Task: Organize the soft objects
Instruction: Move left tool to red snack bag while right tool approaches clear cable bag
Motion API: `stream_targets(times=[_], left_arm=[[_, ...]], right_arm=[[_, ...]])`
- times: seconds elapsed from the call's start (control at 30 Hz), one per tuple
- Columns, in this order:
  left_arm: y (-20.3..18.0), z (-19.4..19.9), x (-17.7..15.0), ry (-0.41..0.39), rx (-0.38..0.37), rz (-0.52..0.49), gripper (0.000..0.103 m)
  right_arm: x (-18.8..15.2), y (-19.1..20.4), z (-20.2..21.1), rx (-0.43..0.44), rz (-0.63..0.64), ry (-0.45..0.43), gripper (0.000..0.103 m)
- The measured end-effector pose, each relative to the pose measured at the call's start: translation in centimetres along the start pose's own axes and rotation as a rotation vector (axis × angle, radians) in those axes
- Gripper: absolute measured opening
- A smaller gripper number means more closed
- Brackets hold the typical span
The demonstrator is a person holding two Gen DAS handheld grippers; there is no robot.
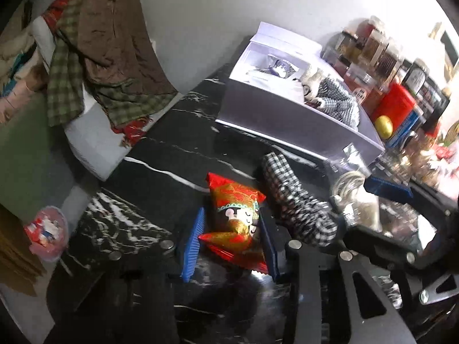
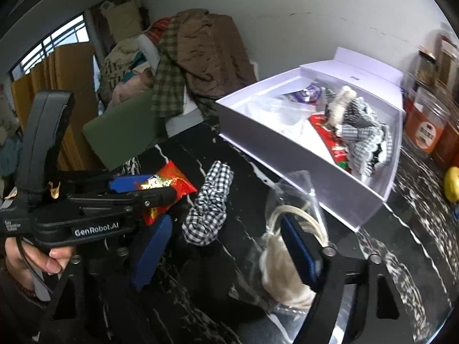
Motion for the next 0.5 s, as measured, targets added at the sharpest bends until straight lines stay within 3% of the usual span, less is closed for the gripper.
stream_targets(times=[0.27,0.33,0.5], left_arm=[[1.3,0.8,-0.5,0.028,0.024,-0.02,0.038],[1.4,0.7,-0.8,0.042,0.019,-0.027,0.038],[1.5,0.5,-0.8,0.042,0.028,-0.024,0.038]], right_arm=[[0.5,0.7,-3.2,0.088,-0.013,0.059,0.058],[0.5,0.5,-4.1,0.09,-0.026,0.083,0.049],[0.4,0.2,-5.0,0.083,-0.046,0.092,0.046]])
Point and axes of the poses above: each gripper's, at about its wrist camera, not at the fingertips, and z roughly against the way its jaws point, y to its left, x to its top, the point moved 6 cm from there along -z, roughly the way its jaws point, and after that the axes turned 7 degrees about z, right-handed, at the moved point
